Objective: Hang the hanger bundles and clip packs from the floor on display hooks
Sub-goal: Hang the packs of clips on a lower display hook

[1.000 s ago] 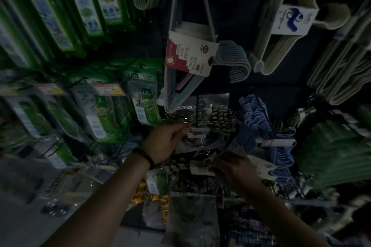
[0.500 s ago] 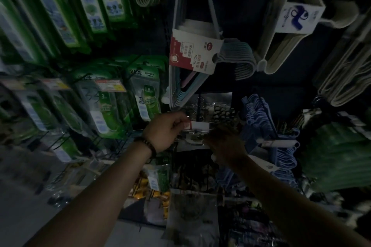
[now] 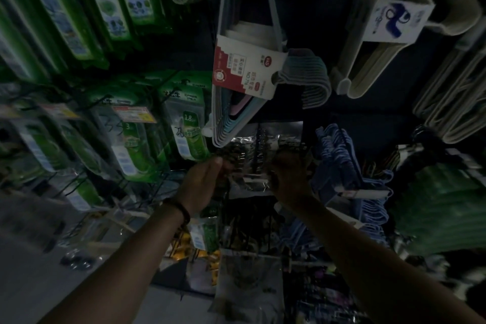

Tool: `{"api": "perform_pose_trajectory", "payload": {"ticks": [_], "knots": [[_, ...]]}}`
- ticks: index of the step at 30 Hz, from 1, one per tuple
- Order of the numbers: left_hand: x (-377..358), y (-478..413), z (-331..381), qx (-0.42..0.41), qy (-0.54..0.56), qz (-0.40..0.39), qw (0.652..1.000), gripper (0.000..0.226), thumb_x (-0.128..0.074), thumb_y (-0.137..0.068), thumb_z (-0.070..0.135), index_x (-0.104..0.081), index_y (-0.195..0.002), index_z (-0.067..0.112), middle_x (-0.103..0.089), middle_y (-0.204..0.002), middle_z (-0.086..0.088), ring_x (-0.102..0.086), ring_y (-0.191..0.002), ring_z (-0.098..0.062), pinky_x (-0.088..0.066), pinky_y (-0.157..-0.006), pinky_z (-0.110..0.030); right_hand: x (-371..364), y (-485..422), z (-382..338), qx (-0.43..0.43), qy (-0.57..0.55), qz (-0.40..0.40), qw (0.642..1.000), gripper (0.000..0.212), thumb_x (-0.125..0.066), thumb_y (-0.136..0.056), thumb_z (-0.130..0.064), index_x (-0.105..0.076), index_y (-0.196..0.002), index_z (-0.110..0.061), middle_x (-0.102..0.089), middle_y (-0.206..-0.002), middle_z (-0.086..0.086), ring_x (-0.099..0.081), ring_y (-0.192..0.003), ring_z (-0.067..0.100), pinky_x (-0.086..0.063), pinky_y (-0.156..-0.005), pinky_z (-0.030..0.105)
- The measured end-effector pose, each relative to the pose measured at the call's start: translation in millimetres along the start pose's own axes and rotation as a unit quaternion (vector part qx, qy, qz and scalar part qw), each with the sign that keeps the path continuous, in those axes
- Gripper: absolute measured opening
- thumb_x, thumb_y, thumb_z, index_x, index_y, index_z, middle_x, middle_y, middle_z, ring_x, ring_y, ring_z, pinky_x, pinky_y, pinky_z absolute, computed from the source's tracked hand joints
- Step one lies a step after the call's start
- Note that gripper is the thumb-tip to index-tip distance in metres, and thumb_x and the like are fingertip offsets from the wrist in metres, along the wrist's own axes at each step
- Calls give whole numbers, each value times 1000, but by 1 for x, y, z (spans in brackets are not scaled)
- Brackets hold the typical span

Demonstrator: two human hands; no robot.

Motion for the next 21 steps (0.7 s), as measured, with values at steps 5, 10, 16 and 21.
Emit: {"api": "perform_pose_trajectory", "payload": {"ticks": [5, 10, 16, 21], "knots": [[-32, -29, -33, -37, -351, -89, 931, 81, -64, -98, 29, -21, -166, 24, -19, -172, -3, -15, -159, -32, -22, -128, -51, 18, -26, 17, -87, 3, 13, 996, 54, -77, -77, -15, -66, -130, -7, -60, -131, 23, -51, -121, 42, -49, -102, 50], [-60, -42, -41, 27, -390, -130, 911, 86, -54, -106, 37, 8, -165, 28, 8, -175, 0, 7, -162, -30, -7, -130, -55, -20, -45, 18, -89, 64, -151, 982, 50, -43, -106, -35, -54, -148, -10, -54, -149, 19, -49, -138, 41, -34, -115, 54], [-70, -42, -44, 110, -266, -161, 944, 74, -45, -111, 28, 4, -165, 16, 1, -174, -1, 3, -163, -28, -8, -130, -49, -27, -31, 5, -13, 54, -151, 987, 32, -54, -107, -26, -66, -132, -11, -67, -129, 14, -62, -121, 34, -44, -108, 48], [-68, -53, -64, 78, -324, -161, 929, 79, -54, -107, 37, -5, -167, 25, 1, -175, 0, 3, -163, -29, -9, -130, -54, -27, -29, 6, -39, 34, -162, 985, 44, -50, -105, -34, -56, -144, -15, -60, -142, 13, -55, -131, 36, -40, -113, 48]]}}
Point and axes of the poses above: each hand's wrist, its own y-axis away from the middle knuckle, its own x-axis out of the back of the hand, z = x × y, the point moved 8 cm from there along -y, towards the middle knuckle
